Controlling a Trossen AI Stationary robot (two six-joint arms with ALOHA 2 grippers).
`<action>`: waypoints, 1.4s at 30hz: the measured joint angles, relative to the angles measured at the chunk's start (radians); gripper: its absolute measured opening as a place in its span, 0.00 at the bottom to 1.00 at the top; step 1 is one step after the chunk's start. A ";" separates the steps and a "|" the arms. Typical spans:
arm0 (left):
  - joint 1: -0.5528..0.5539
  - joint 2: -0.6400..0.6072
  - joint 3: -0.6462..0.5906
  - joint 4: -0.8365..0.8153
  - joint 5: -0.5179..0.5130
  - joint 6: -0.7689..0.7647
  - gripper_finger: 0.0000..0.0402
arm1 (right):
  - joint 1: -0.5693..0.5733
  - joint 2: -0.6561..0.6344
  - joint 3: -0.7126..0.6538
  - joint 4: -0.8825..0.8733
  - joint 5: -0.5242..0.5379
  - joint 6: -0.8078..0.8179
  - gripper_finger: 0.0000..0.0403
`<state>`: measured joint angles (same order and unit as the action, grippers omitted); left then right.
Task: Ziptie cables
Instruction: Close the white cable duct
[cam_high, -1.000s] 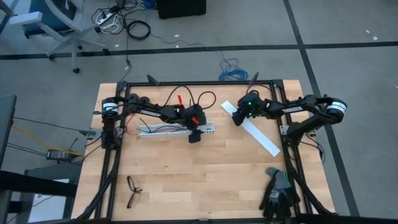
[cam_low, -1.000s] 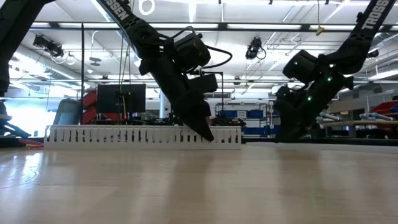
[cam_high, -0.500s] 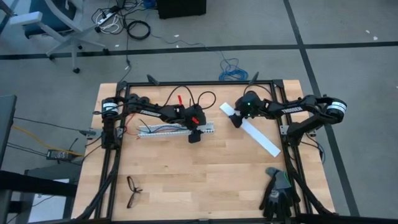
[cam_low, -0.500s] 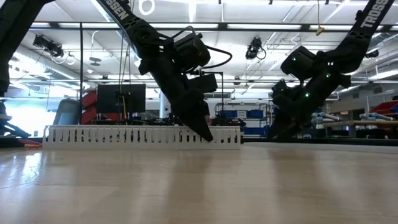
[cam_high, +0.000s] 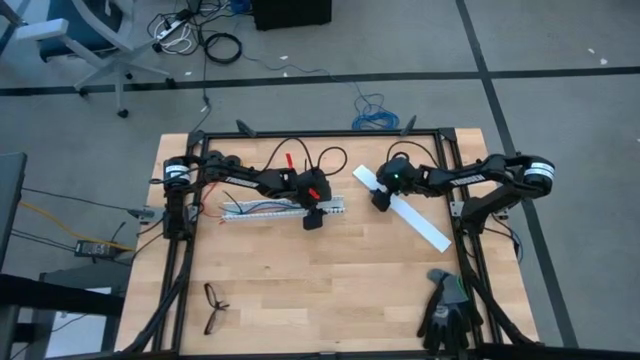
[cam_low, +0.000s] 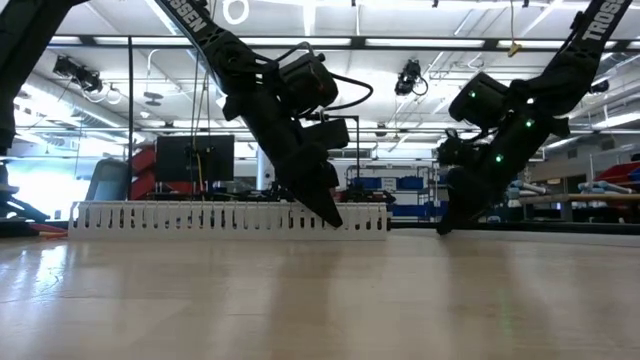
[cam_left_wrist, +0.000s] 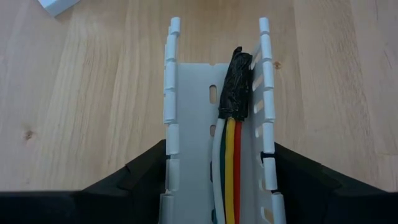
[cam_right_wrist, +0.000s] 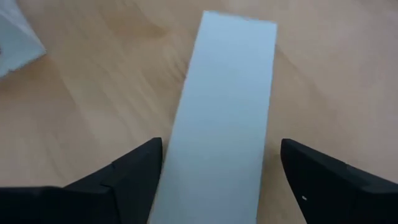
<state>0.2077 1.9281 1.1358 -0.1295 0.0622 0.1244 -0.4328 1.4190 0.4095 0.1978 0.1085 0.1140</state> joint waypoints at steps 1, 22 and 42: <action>0.000 0.000 0.000 0.000 0.000 0.000 0.63 | -0.002 0.008 0.000 -0.004 -0.005 0.009 0.77; 0.002 0.001 0.001 -0.014 0.030 0.056 0.63 | -0.005 0.070 0.002 0.018 -0.013 0.076 0.67; 0.002 0.001 0.002 -0.020 0.025 0.056 0.63 | -0.005 0.071 0.002 0.022 -0.026 0.073 0.55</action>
<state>0.2096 1.9289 1.1374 -0.1497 0.0872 0.1806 -0.4375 1.4902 0.4114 0.2201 0.0820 0.1866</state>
